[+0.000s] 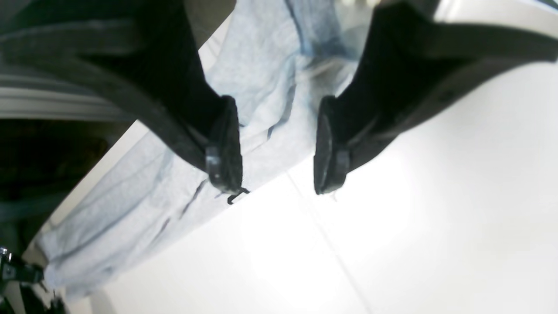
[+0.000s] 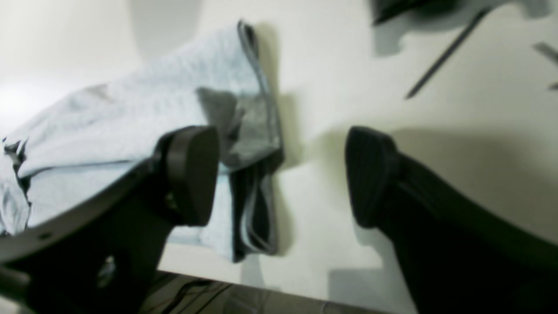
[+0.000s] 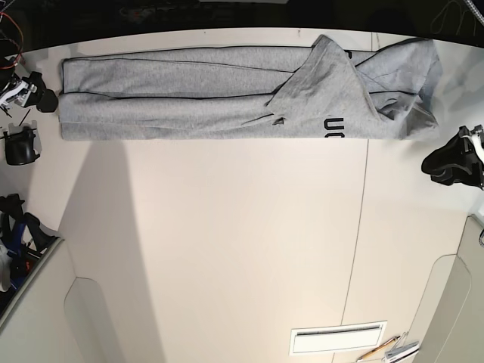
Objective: Fold the T-shirt properly
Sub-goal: 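Release the sleeve and move the right gripper to the shirt's hem end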
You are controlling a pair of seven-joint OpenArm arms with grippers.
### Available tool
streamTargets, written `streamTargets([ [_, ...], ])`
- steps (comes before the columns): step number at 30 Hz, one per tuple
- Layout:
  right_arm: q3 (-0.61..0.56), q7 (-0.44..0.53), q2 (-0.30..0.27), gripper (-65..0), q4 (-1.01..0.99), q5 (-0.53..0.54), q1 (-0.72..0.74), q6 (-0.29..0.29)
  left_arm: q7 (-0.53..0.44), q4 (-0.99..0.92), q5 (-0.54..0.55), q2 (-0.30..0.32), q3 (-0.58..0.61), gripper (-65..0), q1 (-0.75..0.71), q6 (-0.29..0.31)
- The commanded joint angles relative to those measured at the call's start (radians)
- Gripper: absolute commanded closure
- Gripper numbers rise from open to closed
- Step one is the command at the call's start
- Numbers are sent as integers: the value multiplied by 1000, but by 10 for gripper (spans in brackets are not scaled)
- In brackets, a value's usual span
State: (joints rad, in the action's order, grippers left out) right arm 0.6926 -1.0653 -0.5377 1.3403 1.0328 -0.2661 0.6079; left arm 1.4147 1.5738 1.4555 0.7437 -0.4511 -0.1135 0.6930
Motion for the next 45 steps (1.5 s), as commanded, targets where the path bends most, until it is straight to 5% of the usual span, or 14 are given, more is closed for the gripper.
streamTargets([
  [1, -7, 14, -19, -445, 11, 22, 5, 10, -18, -5, 28, 20, -10, -306, 13, 5],
  [7, -123, 22, 16, -445, 11, 11, 5, 10, -18, -67, 28, 21, -10, -306, 13, 5],
  [21, -130, 25, 76, -441, 12, 11, 5, 10, -18, -69, 28, 20, -13, -305, 13, 5],
  [23, -130, 25, 76, -383, 12, 11, 5, 10, -18, -69, 28, 20, -21, -305, 13, 5],
  [30, -130, 76, 75, 0, 11, -69, 5, 10, -18, -69, 28, 20, -105, -305, 13, 5],
  [45, -65, 104, 65, 0, 18, -91, 64, 9, -18, -70, 28, 14, -289, -305, -134, 5],
])
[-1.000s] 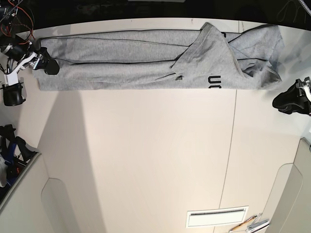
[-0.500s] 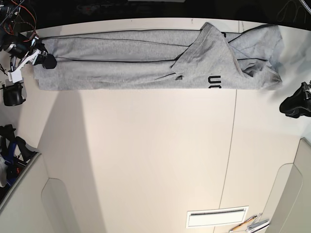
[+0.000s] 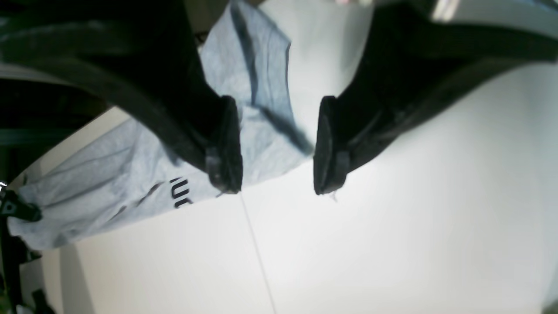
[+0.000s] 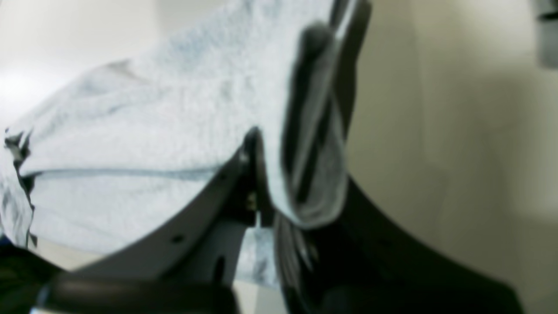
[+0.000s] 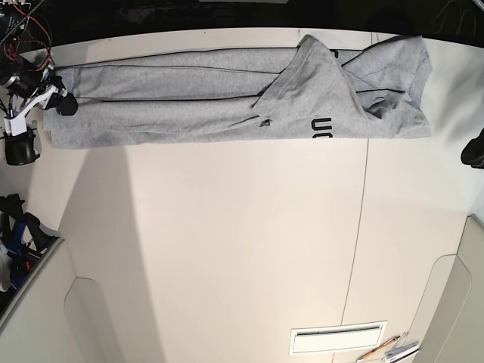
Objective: Fold the T-shirt properly
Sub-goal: 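Release the sleeve and move the right gripper to the shirt's hem end, then grasp the hem end with the right gripper and fold it inward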
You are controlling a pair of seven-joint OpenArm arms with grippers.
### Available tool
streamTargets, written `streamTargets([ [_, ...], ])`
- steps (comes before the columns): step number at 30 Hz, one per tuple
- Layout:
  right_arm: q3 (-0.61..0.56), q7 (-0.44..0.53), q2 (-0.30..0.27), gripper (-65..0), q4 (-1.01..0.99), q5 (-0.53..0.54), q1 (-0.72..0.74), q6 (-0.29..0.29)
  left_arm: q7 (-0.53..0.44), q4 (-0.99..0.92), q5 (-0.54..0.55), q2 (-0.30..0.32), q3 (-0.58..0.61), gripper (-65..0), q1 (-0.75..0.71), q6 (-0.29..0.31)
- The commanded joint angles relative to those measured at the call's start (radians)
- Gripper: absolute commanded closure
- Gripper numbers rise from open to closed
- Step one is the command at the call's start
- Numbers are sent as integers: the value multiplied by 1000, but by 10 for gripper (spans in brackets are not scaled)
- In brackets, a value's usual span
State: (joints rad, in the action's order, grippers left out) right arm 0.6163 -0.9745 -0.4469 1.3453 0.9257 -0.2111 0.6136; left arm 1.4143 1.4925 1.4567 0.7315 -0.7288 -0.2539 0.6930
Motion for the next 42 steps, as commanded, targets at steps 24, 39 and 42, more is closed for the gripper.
streamTargets([
  [24, 29, -110, 24, 0, 360, 160, 11, 3, -140, 11, -180, -142, -23, -305, -99, 5],
  [39, -160, -84, 228, 0, 612, 135, -91, 3, -143, 11, -190, -142, -23, -305, -99, 5],
  [42, -238, -72, 256, 0, 612, 109, -91, 0, -143, 11, -190, -142, -23, -305, -99, 5],
])
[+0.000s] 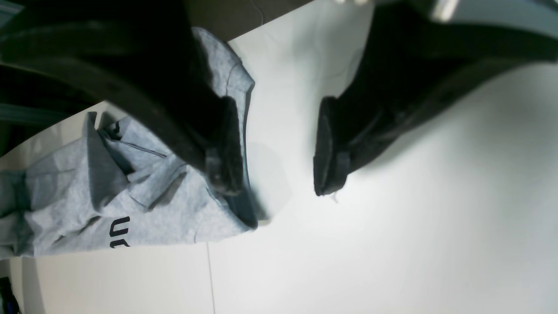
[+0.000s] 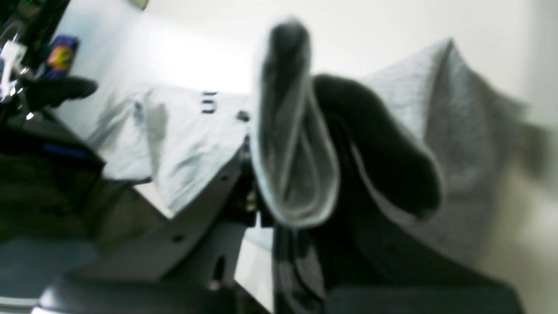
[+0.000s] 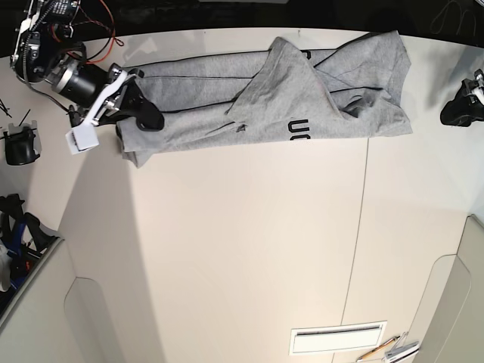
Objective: Fold the T-shirt properly
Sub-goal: 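Grasp the hem end with the right gripper and fold it inward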
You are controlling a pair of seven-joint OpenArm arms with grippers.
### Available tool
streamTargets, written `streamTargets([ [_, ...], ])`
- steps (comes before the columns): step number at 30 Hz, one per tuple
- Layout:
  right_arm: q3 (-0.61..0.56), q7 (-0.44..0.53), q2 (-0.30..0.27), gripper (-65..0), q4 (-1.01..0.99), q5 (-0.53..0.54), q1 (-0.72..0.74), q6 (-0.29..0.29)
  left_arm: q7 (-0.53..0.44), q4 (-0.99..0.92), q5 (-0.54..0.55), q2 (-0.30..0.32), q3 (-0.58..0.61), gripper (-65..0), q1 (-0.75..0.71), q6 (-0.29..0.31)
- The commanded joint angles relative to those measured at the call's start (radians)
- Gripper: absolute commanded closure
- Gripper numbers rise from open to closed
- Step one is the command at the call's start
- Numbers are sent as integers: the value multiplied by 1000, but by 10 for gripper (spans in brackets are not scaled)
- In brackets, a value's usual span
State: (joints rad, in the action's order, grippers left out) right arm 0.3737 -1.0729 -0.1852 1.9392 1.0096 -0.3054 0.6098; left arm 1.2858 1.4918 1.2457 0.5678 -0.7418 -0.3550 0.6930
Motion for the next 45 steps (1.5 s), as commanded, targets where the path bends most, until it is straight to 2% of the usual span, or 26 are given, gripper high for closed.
streamTargets([
  [1, -23, 27, 5, 0, 18, 19, 3, 3, -14, 12, 21, 22, -10, -305, 2, 5],
  [8, -173, 62, 58, 0, 18, -52, 3, -4, -14, 12, 21, 22, -10, -305, 2, 5],
  [14, -240, 90, 59, 0, 18, -112, 3, -4, -13, 12, 22, 22, -10, -305, 2, 5],
  [15, -247, 90, 59, -21, 18, -121, 3, -4, -13, 12, 23, 22, -10, -305, 2, 5],
  [18, -263, 90, 59, -201, 18, -128, 3, -4, -10, 12, 37, 22, -10, -305, 2, 5],
  [19, -269, 95, 59, -236, 18, -127, 3, -4, -10, 12, 37, 22, -10, -305, 2, 5],
  [21, -287, 109, 59, -255, 18, -127, 3, -4, -10, 12, 37, 22, -10, -305, 2, 5],
  [26, -377, 123, 59, -255, 18, -129, 23, -3, -10, 12, 37, 22, -10, -305, 2, 5],
  [32, -528, 133, 58, -254, 18, -188, 72, -4, -10, 12, 78, 22, -10, -305, 0, 5],
  [35, -546, 135, 59, -253, 18, -204, 94, -4, -3, 12, 110, 23, -10, -305, 0, 5],
  [37, -526, 138, 59, -227, 22, -214, 100, -4, 0, 13, 112, 23, -10, -305, 0, 5],
  [38, -507, 138, 59, -177, 27, -214, 100, -4, 6, 13, 112, 23, -10, -305, 0, 5],
  [40, -451, 138, 58, -33, 39, -213, 100, -5, 13, 13, 112, 23, -10, -305, 0, 5],
  [41, -414, 138, 58, 0, 45, -213, 100, -8, 13, 12, 112, 22, -10, -305, 0, 5],
  [45, -245, 134, 58, 0, 52, -214, 99, -11, 13, 12, 112, 22, -10, -305, 0, 5],
])
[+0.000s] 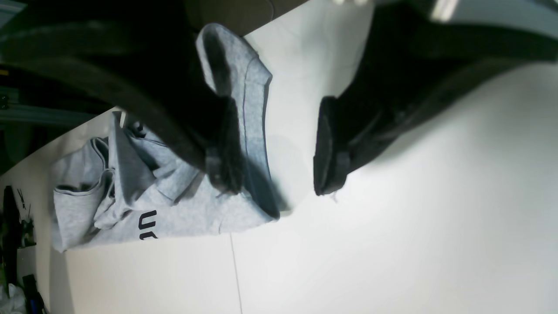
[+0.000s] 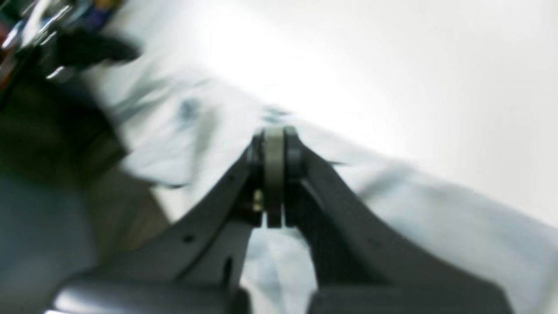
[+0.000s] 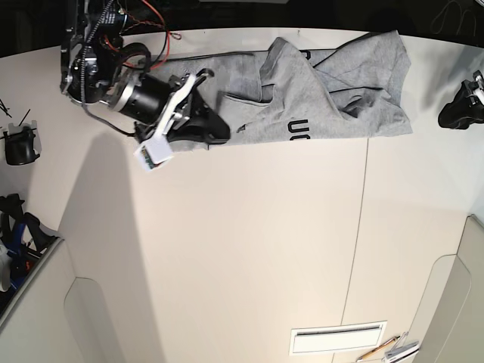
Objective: Fold the T-shirt properly
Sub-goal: 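Grasp the hem end with the right gripper and fold it inward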
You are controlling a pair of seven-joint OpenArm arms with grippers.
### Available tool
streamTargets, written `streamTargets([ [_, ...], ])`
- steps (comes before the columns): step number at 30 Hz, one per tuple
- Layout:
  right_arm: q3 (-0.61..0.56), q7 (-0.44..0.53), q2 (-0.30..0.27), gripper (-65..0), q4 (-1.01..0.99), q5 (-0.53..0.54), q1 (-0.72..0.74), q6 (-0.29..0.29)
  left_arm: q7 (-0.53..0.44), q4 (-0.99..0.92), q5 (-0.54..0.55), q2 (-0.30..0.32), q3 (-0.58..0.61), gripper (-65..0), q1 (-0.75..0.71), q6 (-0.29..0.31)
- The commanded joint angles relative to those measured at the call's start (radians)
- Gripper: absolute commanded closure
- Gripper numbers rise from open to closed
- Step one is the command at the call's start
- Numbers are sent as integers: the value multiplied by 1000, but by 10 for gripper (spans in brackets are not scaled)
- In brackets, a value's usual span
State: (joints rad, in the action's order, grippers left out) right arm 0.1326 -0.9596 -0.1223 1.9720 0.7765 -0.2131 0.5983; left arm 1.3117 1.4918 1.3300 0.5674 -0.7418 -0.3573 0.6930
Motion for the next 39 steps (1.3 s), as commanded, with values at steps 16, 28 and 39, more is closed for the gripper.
streamTargets([
  [16, 121, -21, -80, 0, -20, 16, -84, 5, -14, 13, 48, 22, -10, -305, 2, 5],
  [28, -57, 66, -80, 0, -127, 15, -76, 5, -13, 12, 47, 16, -10, -305, 2, 5],
  [39, -261, 179, -24, 0, -130, -179, 55, 0, -11, 12, 31, -45, -10, -306, -12, 5],
])
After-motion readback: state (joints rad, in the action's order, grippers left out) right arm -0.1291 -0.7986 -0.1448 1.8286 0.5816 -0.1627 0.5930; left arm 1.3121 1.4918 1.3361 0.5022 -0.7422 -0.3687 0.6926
